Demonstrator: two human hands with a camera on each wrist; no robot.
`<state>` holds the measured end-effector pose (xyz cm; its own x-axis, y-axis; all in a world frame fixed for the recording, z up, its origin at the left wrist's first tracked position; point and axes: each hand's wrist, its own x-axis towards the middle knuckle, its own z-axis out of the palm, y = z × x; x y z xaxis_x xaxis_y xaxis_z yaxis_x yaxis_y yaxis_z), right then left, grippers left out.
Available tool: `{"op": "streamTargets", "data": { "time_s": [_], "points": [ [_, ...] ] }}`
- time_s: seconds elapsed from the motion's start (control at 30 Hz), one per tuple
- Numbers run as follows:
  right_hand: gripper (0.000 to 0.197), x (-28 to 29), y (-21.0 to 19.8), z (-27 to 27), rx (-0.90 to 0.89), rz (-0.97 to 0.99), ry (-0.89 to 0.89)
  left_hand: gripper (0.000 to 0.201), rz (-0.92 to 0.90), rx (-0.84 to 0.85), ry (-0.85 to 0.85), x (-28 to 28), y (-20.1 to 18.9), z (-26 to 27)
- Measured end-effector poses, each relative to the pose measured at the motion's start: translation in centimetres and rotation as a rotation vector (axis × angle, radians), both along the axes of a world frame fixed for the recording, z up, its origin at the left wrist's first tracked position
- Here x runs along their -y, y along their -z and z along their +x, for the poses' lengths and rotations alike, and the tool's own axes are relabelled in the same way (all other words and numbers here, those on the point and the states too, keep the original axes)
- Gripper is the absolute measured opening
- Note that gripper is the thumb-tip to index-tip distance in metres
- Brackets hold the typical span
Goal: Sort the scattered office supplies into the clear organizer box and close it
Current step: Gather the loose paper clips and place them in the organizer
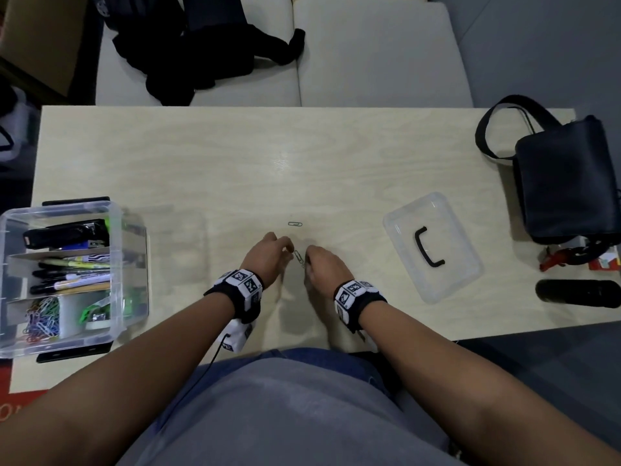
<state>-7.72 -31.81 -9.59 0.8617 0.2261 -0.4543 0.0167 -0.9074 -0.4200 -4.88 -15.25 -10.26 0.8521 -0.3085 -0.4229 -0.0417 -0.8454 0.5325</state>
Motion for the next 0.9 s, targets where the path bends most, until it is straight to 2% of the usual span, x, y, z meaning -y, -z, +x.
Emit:
{"op": "streamTargets", "data": {
  "time_s": [0.07,0.17,0.27,0.37,0.43,0.53,0.7,0.9],
  "points": [
    [0.01,0.8,0.1,0.7,-0.057,0.161,0.138,0.015,-0.032,-0.004,-0.018,-0.1,-0.3,1.1],
    [0.021,1.7,0.1,1.3,-0.166,0.392,0.332,0.013,-0.053,-0.005,-0.038,-0.1,-0.1,2.6],
    [0.023,1.6,-0.5,1.5,-0.195,0.475,0.43,0.012,-0.04,0.031,-0.051,0.1,-0.1,4.0],
    [0.014,0.6,-1.0,1.5,-0.146,0.404,0.436,0.015,-0.008,0.067,-0.019,0.7,-0.3,5.3],
    [0.015,-0.3,-0.8,1.6,-0.07,0.299,0.386,0.02,0.005,0.067,0.015,1.5,-0.2,5.9],
    [0.012,-1.8,0.0,1.3,-0.084,0.198,0.306,0.026,0.05,0.065,0.042,2.5,0.2,6.8],
    [0.014,-2.7,0.9,0.8,-0.047,0.029,0.203,0.013,0.232,0.057,0.137,2.9,0.9,7.6],
    [0.026,-2.8,0.6,1.0,-0.044,-0.137,0.08,0.013,0.283,-0.013,0.163,2.9,1.5,7.6]
  ]
}}
